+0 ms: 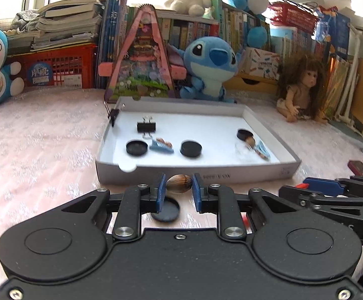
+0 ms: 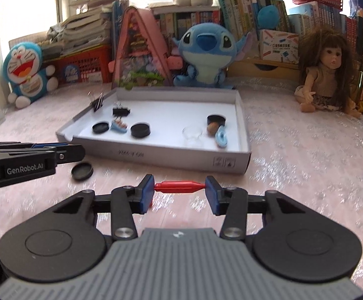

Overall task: Organize rigid objects
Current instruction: 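Close the right gripper on the red crayon while the left gripper holds the walnut, then carry the walnut and red crayon over the white tray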

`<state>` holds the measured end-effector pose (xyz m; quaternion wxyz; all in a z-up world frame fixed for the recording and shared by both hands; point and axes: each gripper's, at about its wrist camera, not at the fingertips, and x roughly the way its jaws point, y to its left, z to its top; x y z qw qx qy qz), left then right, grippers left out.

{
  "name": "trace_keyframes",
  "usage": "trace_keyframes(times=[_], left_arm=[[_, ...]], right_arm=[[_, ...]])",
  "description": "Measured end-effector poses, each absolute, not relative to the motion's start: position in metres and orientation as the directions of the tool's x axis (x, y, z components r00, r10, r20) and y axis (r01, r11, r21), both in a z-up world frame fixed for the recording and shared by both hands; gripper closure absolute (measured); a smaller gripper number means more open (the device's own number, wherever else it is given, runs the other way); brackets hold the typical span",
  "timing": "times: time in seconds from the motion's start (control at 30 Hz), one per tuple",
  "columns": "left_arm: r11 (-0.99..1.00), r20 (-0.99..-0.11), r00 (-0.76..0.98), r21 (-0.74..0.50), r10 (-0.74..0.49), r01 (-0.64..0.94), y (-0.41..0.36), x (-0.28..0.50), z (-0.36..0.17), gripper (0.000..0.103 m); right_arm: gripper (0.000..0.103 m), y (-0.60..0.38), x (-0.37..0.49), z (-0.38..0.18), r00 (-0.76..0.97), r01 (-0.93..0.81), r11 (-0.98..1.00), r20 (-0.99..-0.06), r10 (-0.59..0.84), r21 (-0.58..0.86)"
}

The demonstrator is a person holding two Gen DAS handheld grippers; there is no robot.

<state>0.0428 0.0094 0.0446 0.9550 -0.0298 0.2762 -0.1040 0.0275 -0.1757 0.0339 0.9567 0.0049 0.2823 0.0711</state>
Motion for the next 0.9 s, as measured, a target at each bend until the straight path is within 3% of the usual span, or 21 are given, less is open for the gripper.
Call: trace_keyframes(times=[0.9], left_arm=[[0.979,-0.539,0.818,-0.138,-0.199,0.147,-0.012,0.174,0.060,0.082]], right_arm=[[0.054,-0.201,0.124,0.059,0.889,-0.123,0.981,-0.423,0.175,0.147]])
